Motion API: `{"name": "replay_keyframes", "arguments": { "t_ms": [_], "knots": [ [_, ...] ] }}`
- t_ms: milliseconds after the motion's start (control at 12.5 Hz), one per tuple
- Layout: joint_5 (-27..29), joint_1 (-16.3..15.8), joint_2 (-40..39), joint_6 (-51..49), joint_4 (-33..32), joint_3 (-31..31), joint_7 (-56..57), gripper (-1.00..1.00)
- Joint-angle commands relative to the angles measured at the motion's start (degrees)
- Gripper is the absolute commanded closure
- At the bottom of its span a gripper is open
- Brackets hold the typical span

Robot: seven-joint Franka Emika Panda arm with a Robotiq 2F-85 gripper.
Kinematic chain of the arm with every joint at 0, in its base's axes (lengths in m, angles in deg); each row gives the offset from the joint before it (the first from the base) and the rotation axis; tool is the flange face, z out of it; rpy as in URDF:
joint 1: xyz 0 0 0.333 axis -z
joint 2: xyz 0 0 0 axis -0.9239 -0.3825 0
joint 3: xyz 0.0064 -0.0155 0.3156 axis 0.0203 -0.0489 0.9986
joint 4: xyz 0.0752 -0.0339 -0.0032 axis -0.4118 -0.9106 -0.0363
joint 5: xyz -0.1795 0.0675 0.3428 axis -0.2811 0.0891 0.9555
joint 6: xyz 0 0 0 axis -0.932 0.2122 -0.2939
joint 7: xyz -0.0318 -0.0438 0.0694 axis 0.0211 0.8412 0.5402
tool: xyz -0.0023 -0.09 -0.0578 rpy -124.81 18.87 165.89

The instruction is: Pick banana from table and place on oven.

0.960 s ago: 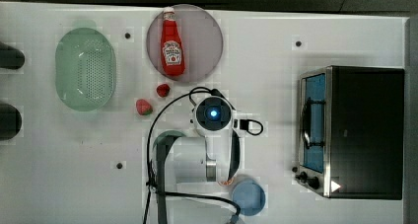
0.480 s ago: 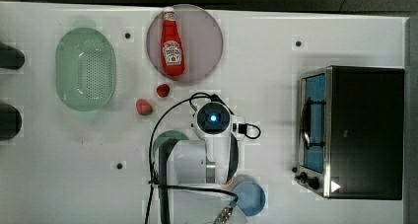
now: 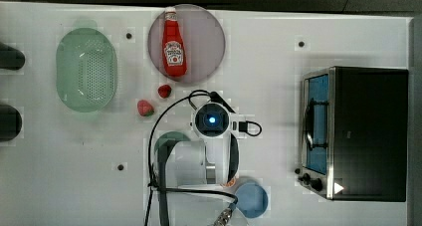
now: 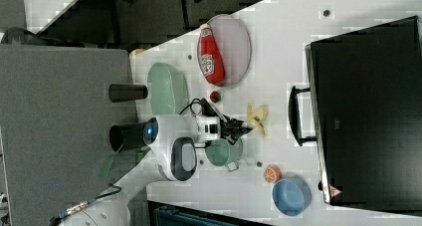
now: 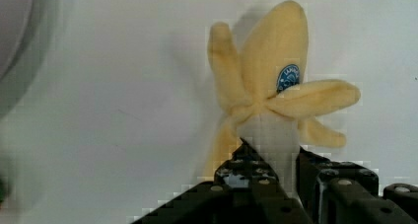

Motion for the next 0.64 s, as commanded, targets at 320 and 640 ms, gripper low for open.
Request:
{"name": "replay_keyframes", "arguments": {
  "t_ms": [320,640],
  "knots": [
    [0.45,0.83,20.02,-16.67,3.49,0.82,-0.27,0.58],
    [0.44,1.12,30.71,-42.15,16.11,-0.86,-0.25,0.58]
  ]
}}
